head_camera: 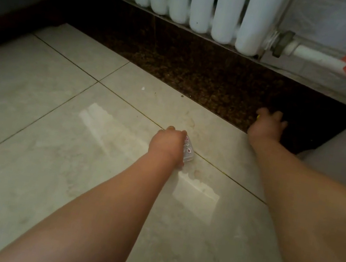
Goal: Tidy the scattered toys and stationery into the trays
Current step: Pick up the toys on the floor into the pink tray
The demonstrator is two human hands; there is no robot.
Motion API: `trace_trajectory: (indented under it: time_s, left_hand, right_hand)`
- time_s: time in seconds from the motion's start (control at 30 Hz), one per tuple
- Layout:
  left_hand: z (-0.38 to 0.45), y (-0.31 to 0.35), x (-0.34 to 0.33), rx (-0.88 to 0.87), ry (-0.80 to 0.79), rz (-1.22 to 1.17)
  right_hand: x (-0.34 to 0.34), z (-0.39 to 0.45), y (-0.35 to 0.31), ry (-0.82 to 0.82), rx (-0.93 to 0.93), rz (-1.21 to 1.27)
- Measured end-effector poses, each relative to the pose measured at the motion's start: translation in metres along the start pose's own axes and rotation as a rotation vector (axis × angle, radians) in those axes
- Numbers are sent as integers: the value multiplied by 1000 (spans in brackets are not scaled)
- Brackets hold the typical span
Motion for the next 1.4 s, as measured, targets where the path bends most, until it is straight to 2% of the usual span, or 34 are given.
trace_trajectory:
  time_s: [0.1,0.23,0.37,0.5,0.63,0.73,0.8,0.97,1.07,1.13,1.23,1.3,1.4]
  left_hand:
    - [0,1,1,5,-11,9]
    - [-11,-1,1,23,-8,-11]
    - [-47,-8,-4,6,-25,-4]
    - [-101,-32,-10,-59,-97,-47]
    - [-167,-93,-10,48,-72,-173]
    - [-220,-156,5,185,-26,-278]
    - [-251,-193,19,231,-29,-266]
    - [-352,-286,42,304,-233,-204]
    - [-404,-318,41,360,-358,-247]
    - [-426,-328,32,382,-437,-275]
    - [-458,-336,14,425,-586,-337]
    - [-480,-337,0,434,-719,-343]
    - [-500,-339,-5,384,-737,-158]
  right_hand:
    - [-16,-33,-12,79,128,-10]
    - [-33,-91,-30,86,281,-49]
    - [-30,-139,-47,20,337,-168]
    - [-30,-196,-78,-148,401,-162]
    - [-25,-255,-115,-208,420,-59]
    - [-20,-304,-157,-211,537,-33]
    - [-19,-338,-185,-262,610,2]
    - [-16,-457,-252,-567,707,139]
    - [-23,-525,-265,-744,641,302]
    - [-31,-564,-265,-816,621,323]
    - [-41,-613,-264,-823,641,284]
    - [-49,-638,-262,-828,683,168]
    - [-58,-660,-260,-935,676,32]
Point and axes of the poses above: each hand's wrist, its own z-axis towards the middle knuckle, its own x-axis out of the back of the hand, y = z × x, the point moved 2 cm from there along z, towards the middle knuckle, and after that the axes turned 4 degrees about z, right-handed, at the moved point
